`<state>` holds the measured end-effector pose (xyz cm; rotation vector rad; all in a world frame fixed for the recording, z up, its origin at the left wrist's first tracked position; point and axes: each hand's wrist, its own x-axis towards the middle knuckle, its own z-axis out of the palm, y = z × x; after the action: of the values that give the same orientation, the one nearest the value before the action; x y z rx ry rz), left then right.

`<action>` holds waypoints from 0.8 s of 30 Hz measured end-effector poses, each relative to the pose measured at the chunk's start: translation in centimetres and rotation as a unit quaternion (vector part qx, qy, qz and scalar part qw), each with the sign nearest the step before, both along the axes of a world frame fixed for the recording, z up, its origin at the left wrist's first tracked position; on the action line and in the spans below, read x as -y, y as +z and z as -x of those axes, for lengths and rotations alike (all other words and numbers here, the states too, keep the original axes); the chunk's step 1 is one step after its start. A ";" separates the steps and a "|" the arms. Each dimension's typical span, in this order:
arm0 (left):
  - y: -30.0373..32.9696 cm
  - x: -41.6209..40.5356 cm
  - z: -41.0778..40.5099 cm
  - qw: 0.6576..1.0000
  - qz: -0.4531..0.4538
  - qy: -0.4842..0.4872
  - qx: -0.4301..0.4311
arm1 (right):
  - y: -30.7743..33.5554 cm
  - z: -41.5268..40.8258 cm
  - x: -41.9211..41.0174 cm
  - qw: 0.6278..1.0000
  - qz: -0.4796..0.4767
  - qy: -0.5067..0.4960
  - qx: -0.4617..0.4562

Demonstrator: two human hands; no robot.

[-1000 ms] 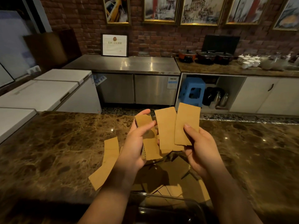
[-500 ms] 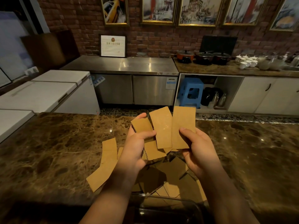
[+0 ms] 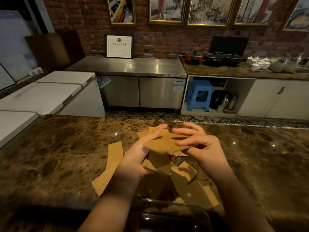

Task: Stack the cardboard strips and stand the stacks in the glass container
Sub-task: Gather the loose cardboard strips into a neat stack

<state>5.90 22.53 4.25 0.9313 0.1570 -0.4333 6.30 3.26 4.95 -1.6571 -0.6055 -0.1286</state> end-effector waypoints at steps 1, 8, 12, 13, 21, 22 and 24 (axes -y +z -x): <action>0.0 -0.2 0.1 1.000 -0.004 -0.008 0.024 | -0.2 -0.1 0.2 0.999 0.044 0.003 0.025; -0.5 -1.7 -0.8 0.995 0.064 -0.009 0.073 | -1.0 -0.8 1.3 0.978 0.182 -0.036 0.098; -0.8 -2.4 -0.7 0.979 0.183 0.023 0.082 | -1.7 -1.2 1.6 0.961 0.267 -0.035 0.066; -0.9 -2.5 -0.7 0.976 0.192 0.045 0.086 | -1.8 -1.2 1.6 0.967 0.250 -0.038 0.039; -0.6 -1.5 -0.6 0.985 0.131 0.104 0.032 | -0.6 -0.4 -0.1 0.877 -0.261 0.053 -0.400; -0.7 -1.2 -0.6 0.987 0.119 0.107 0.030 | -0.6 -0.5 -0.3 0.861 -0.283 0.056 -0.419; -0.9 -0.7 -0.8 0.988 0.100 0.112 0.025 | -0.3 -0.6 -0.7 0.840 -0.300 0.061 -0.448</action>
<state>6.65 23.24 3.31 0.7174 0.1679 -0.2119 6.85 3.96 4.62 -0.8939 0.0710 0.4938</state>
